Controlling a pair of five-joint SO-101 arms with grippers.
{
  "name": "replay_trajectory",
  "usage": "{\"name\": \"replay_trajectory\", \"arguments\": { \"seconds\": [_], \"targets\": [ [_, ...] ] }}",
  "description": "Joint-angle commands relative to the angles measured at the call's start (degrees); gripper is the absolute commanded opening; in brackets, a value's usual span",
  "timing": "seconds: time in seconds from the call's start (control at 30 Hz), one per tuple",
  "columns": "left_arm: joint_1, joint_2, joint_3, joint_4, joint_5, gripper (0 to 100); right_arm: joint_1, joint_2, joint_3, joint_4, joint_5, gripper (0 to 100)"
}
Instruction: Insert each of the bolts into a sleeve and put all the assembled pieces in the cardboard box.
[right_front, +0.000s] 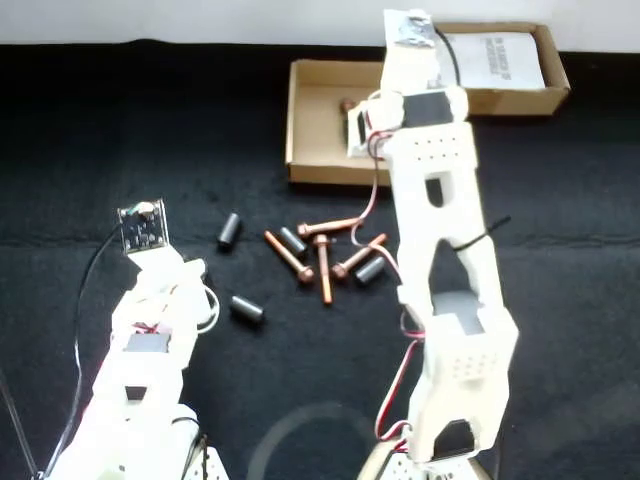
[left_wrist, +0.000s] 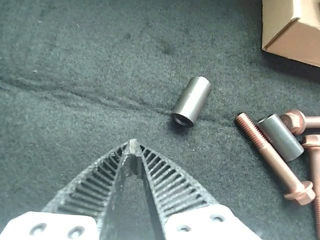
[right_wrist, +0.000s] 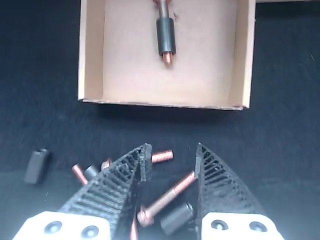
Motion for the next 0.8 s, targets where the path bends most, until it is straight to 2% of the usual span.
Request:
{"name": "replay_trajectory", "arguments": {
  "seconds": [0.0,0.37,0.67,0.77],
  "targets": [
    [-0.6,-0.8,-0.3,-0.7,-0.4,1,0.4,-7.8,-2.4,3.8,-0.6,13.8],
    [-0.6,-0.8,-0.2,-0.6,-0.4,1,0.4,-21.4,0.3,12.8,-0.7,13.8],
    [-0.6,-0.8,-0.2,-0.5,-0.4,1,-1.2,-42.2,24.6,12.4,-0.7,13.8],
    [-0.6,-0.8,-0.2,-0.5,-0.4,1,-1.1,-49.3,36.3,9.3,-0.7,13.8]
  ]
}}
